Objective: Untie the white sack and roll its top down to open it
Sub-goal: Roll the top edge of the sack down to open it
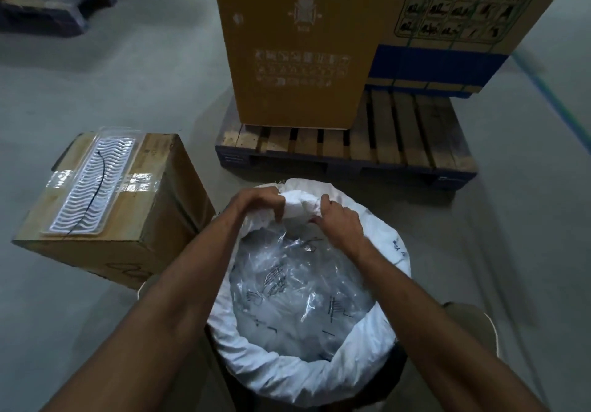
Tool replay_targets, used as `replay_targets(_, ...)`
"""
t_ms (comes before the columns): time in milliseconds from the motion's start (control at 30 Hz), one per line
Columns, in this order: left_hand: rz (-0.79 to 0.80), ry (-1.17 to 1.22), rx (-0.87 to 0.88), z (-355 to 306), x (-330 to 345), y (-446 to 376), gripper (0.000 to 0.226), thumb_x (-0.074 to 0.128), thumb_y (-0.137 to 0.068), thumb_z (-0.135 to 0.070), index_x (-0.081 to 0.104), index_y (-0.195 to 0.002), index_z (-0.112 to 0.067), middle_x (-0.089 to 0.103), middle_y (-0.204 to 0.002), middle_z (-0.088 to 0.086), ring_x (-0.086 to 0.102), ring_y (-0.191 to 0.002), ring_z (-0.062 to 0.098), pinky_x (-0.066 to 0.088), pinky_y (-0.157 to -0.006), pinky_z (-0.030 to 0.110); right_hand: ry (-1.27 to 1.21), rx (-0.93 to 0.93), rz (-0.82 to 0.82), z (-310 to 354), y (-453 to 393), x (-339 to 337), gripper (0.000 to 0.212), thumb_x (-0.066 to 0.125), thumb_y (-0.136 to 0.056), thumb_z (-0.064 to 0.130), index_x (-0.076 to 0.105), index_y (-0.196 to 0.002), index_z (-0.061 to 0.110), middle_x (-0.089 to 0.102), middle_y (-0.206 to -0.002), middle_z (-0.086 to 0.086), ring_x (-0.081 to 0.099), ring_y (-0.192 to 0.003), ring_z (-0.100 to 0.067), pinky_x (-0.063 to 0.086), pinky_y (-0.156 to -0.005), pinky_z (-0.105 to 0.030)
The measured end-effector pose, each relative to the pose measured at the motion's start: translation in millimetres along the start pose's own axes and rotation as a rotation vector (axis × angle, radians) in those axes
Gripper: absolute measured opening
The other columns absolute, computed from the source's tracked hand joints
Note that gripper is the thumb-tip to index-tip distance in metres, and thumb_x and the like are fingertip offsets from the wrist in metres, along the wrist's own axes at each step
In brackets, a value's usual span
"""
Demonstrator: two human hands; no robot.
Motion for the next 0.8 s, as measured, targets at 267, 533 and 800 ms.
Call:
replay_targets(267,-0.45,-0.325,0.482,-80,22,0,0.047,0.059,-0.096,-0.052,0.052,-0.127,-0.017,0.063,-0.121,0.017,0.057,-0.112,0.035,0.048,-0.09,0.047,-0.449,-0.035,0.498,-22,-40,-4,0.055,0.042,-0.103,0.062,0.064,-0.086,0.014,0.057,-0.077,-0.003,0.049,-0.067,-0.017,0.039,-0.062,-0.032)
replay_targets(533,-0.4,-0.303,0.41,-86,21,-11,0.039,0.044,-0.104,-0.046,0.068,-0.1,-0.016,0.072,-0.112,0.015,0.062,-0.097,0.03,0.048,-0.079,0.042,-0.481,0.017,0.03,-51,7,0,0.059,0.037,-0.1,0.068,0.055,-0.119,0.015,0.059,-0.117,-0.008,0.056,-0.105,-0.026,0.047,-0.086,-0.041)
replay_targets(800,-0.388,-0.342,0.316,-95,21,-18,0.053,0.037,-0.105,-0.052,0.061,-0.077,-0.014,0.069,-0.102,0.015,0.055,-0.083,0.024,0.04,-0.075,0.038,-0.452,0.268,-0.105,-78,32,5,0.046,0.042,-0.105,0.055,0.067,-0.095,0.017,0.069,-0.099,-0.014,0.067,-0.092,-0.036,0.046,-0.072,-0.039)
Point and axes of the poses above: each hand's wrist, its own y-axis away from the middle knuckle, its own x-axis out of the palm, z = x × y, the point moved 9 cm from there along -y, towards the middle knuckle
